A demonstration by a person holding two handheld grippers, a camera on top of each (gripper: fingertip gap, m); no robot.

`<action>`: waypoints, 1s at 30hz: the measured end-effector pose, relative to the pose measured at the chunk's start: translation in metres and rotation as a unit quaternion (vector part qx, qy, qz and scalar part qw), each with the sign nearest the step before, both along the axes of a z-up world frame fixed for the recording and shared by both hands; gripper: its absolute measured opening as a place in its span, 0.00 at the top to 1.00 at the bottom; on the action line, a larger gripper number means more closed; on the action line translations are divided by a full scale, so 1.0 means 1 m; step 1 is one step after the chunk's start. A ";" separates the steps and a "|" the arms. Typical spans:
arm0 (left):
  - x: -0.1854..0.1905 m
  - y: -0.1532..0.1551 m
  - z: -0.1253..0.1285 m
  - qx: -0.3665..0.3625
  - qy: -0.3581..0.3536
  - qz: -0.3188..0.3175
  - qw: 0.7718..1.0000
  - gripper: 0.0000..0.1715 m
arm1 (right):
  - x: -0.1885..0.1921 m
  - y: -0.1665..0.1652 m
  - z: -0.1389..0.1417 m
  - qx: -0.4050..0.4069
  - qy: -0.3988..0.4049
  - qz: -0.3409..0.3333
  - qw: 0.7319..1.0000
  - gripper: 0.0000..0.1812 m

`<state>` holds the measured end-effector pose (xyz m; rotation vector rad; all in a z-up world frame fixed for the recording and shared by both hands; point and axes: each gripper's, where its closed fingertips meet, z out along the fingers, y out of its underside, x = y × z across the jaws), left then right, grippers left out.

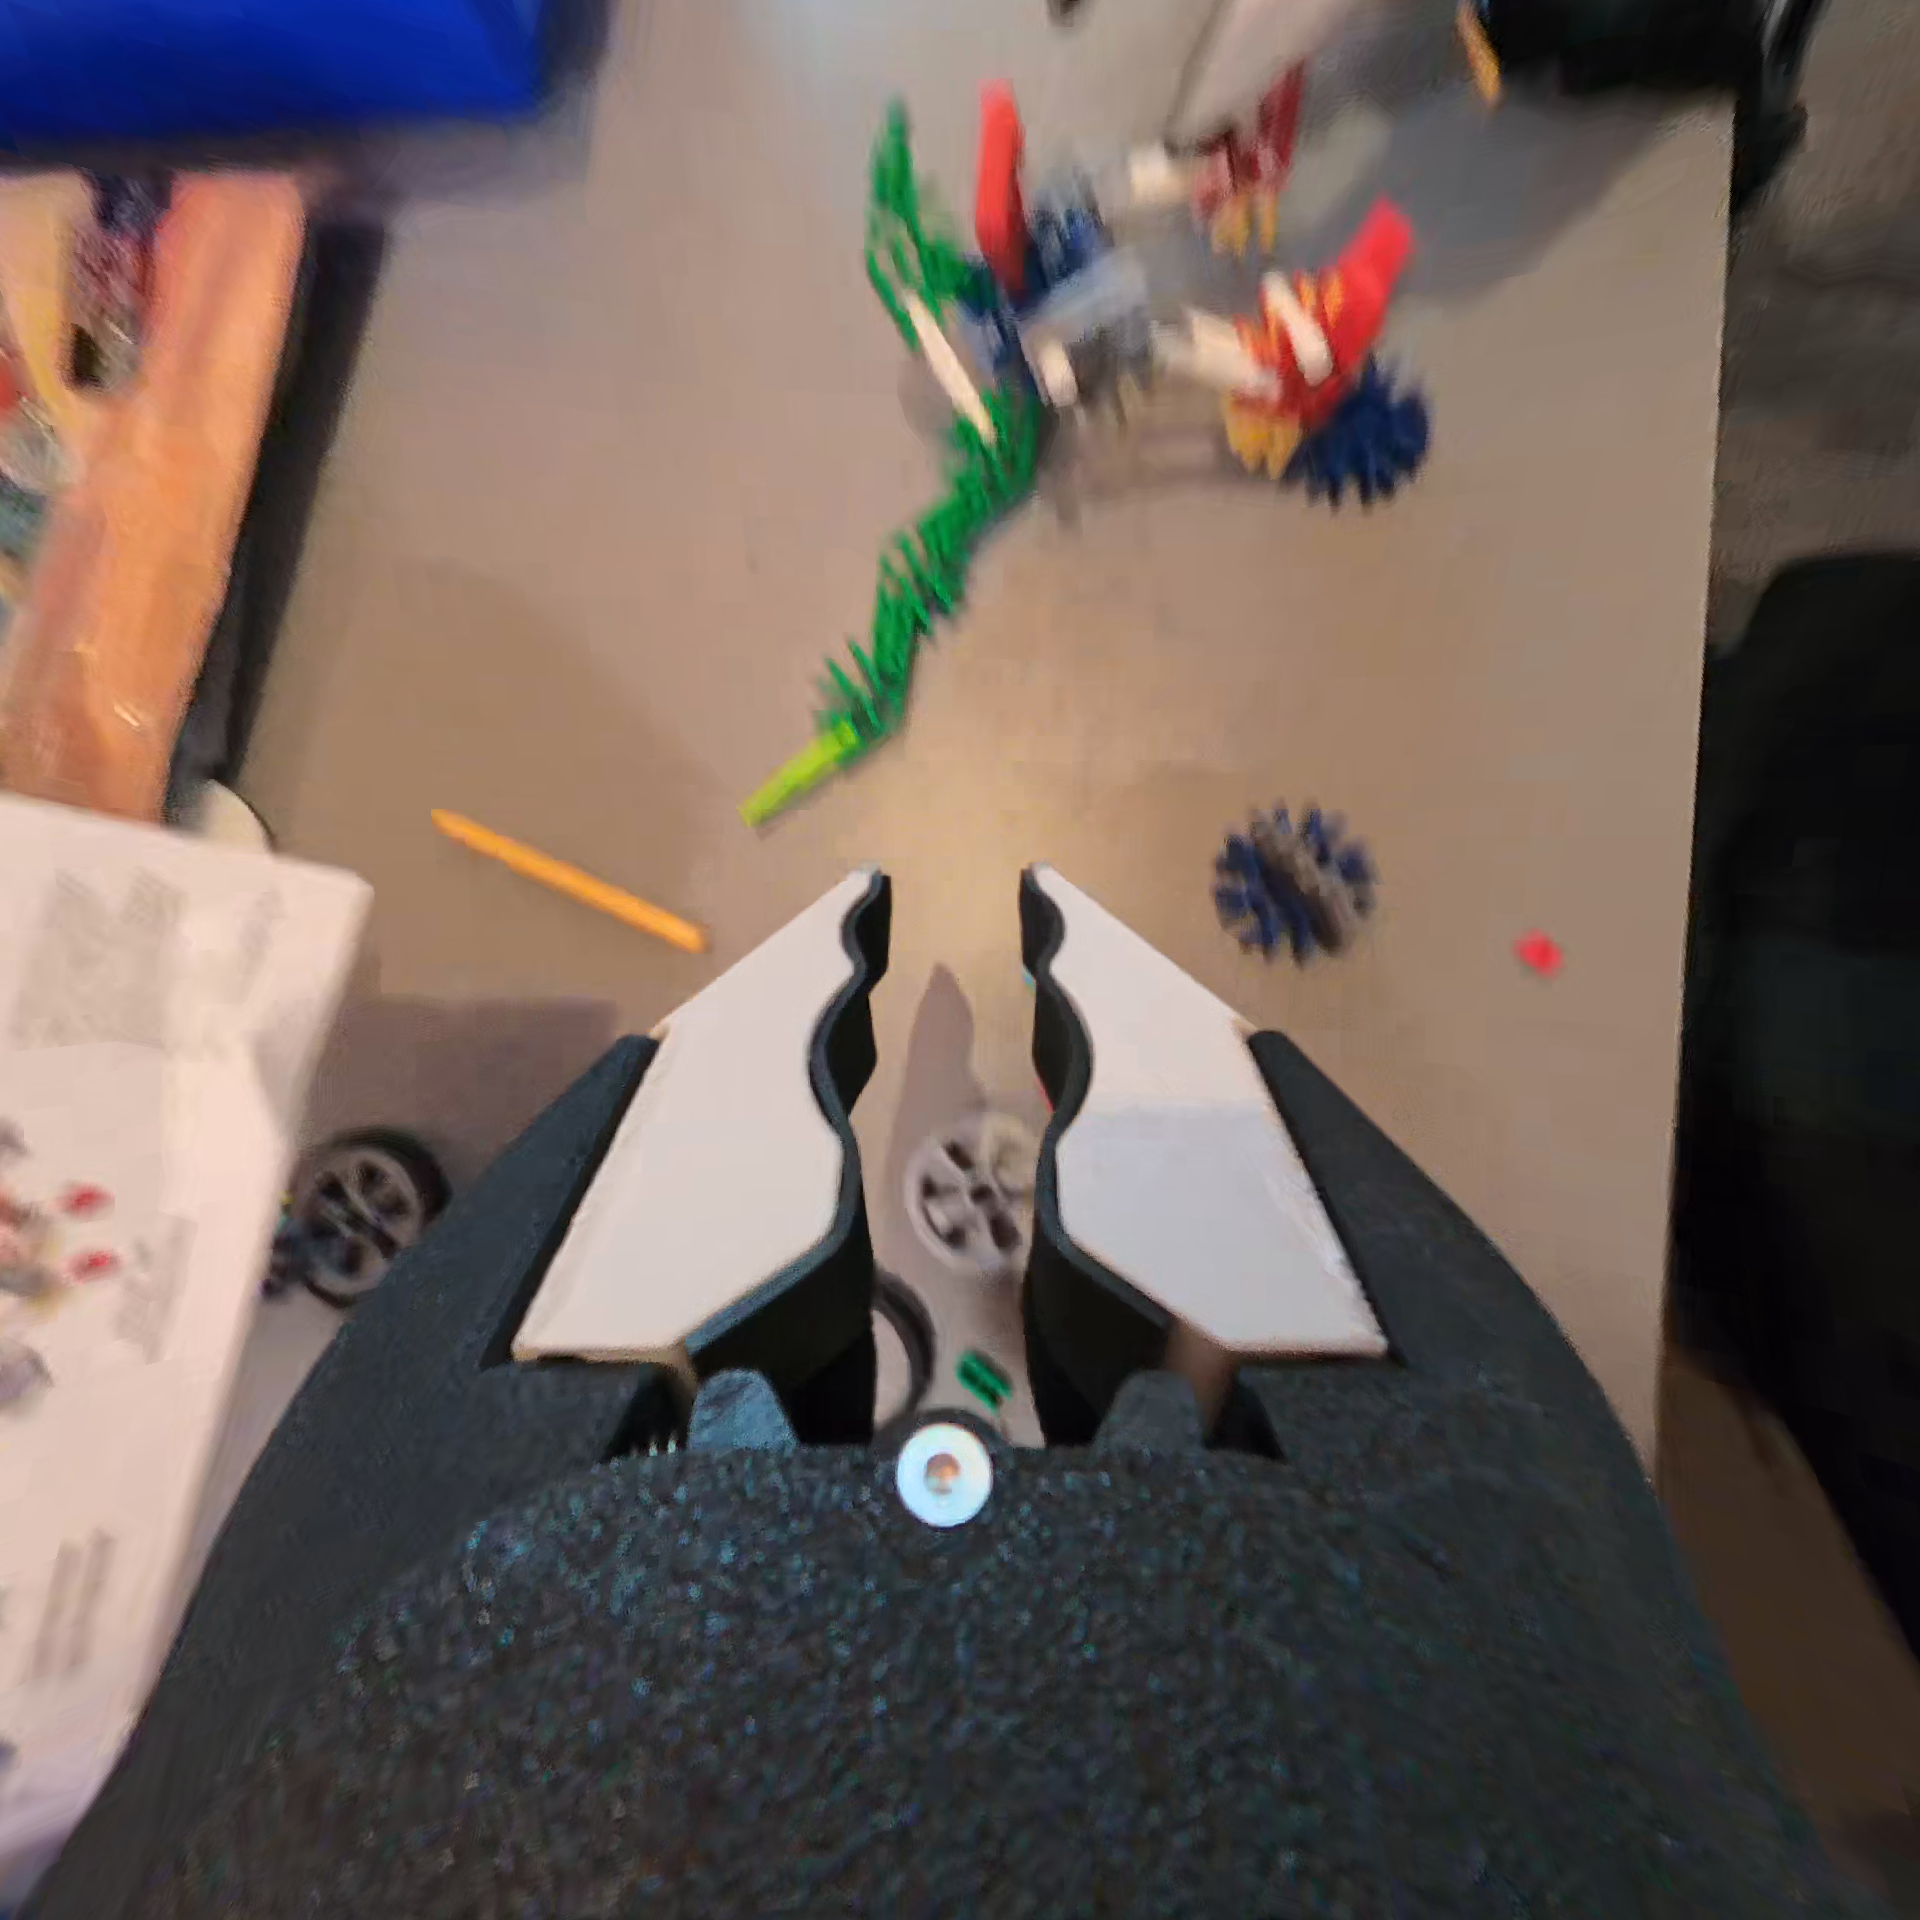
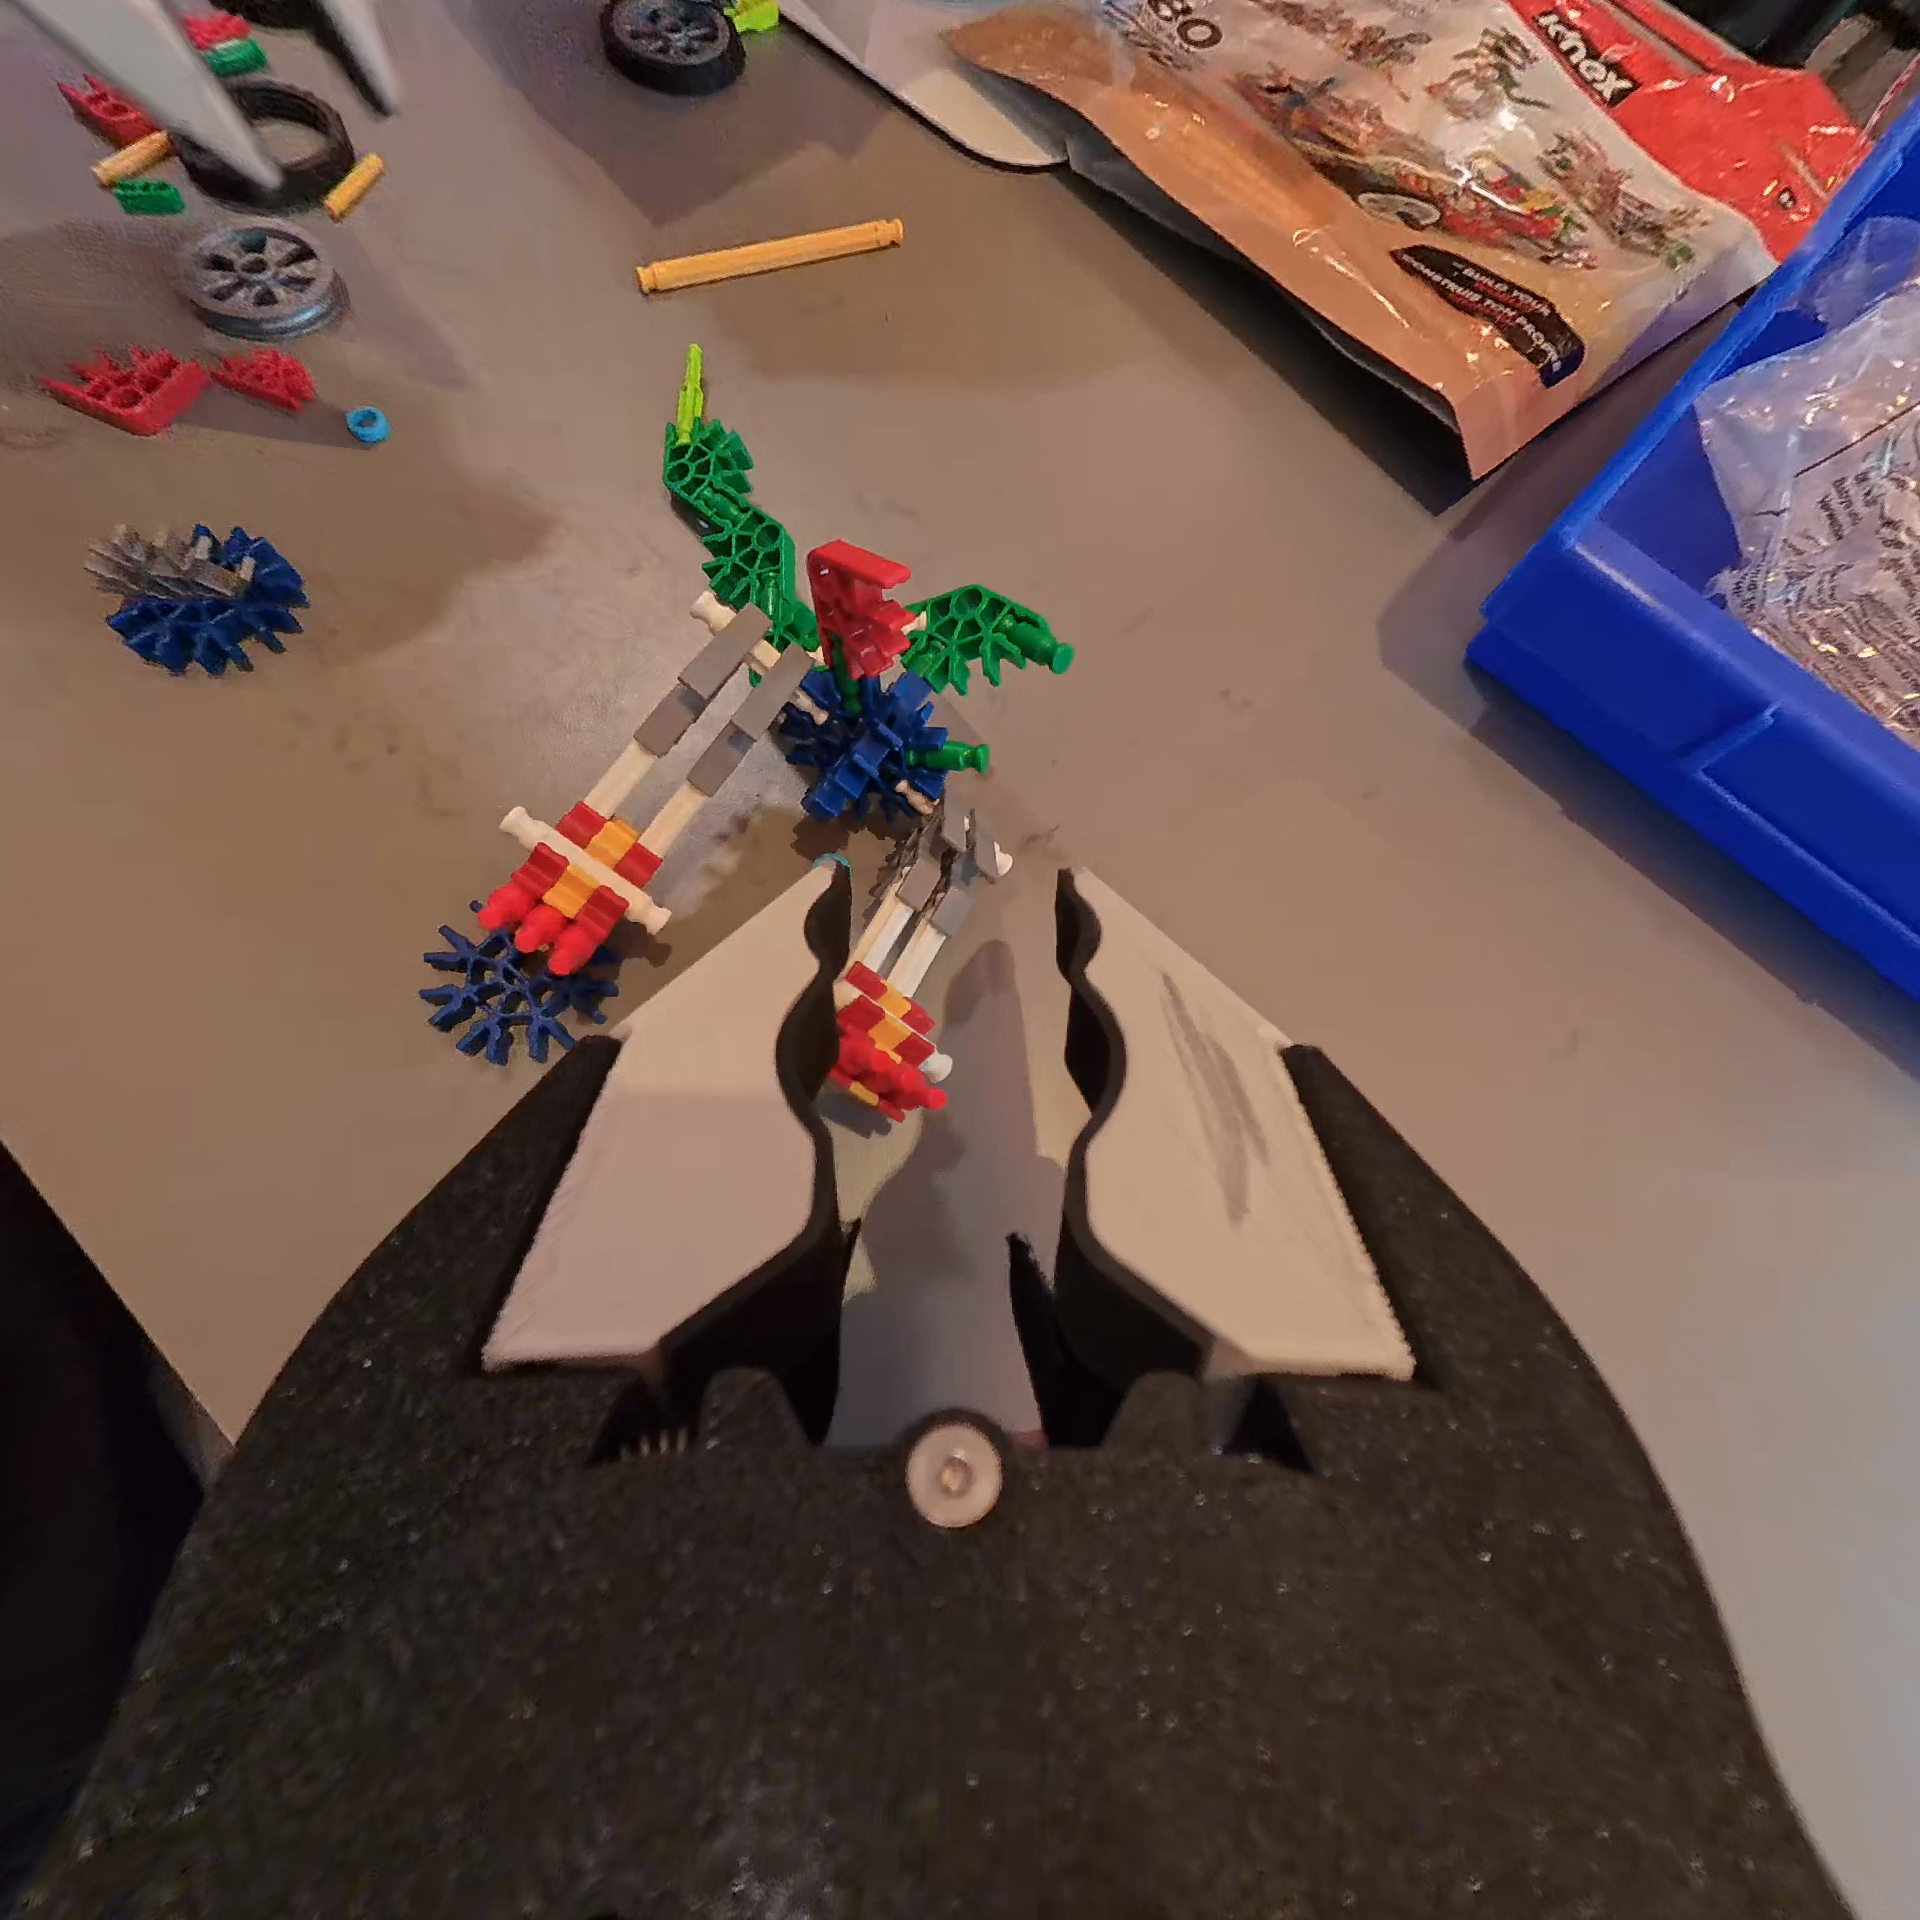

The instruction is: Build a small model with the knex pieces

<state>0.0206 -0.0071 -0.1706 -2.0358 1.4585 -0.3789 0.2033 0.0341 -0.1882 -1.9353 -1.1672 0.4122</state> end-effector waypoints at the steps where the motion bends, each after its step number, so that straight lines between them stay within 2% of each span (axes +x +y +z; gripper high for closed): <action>1: -0.008 -0.012 -0.008 -0.013 0.016 0.000 1.000 0.87 | -0.001 -0.001 0.000 0.002 0.001 0.003 1.000 0.78; 6: -0.030 -0.054 -0.032 -0.041 0.053 0.018 0.998 0.87 | -0.009 -0.006 0.003 0.013 0.000 0.010 1.000 0.78; 11: -0.032 -0.072 -0.048 -0.057 0.042 0.038 0.997 0.87 | -0.014 -0.011 0.006 0.017 0.001 0.014 1.000 0.78; 15: -0.033 -0.071 -0.052 -0.040 0.053 0.043 0.997 0.89 | -0.014 -0.012 0.008 0.021 0.000 0.012 1.000 0.79; 16: -0.031 -0.069 -0.053 -0.029 0.056 0.041 0.997 0.93 | -0.013 -0.012 0.009 0.022 0.000 0.011 1.000 0.79; 23: -0.022 -0.065 -0.051 -0.013 0.033 0.038 0.999 0.95 | -0.010 -0.014 0.013 0.027 0.004 0.009 1.000 0.79; 25: -0.020 -0.062 -0.047 0.001 0.024 0.041 0.999 1.00 | -0.009 -0.015 0.014 0.029 0.005 0.009 1.000 0.79; 28: -0.014 -0.060 -0.042 0.012 0.018 0.038 0.999 1.00 | -0.010 -0.019 0.019 0.024 0.019 0.015 0.999 0.79; 30: -0.014 -0.057 -0.046 0.019 0.038 0.038 0.998 1.00 | -0.012 -0.022 0.020 0.021 0.025 0.020 0.999 0.79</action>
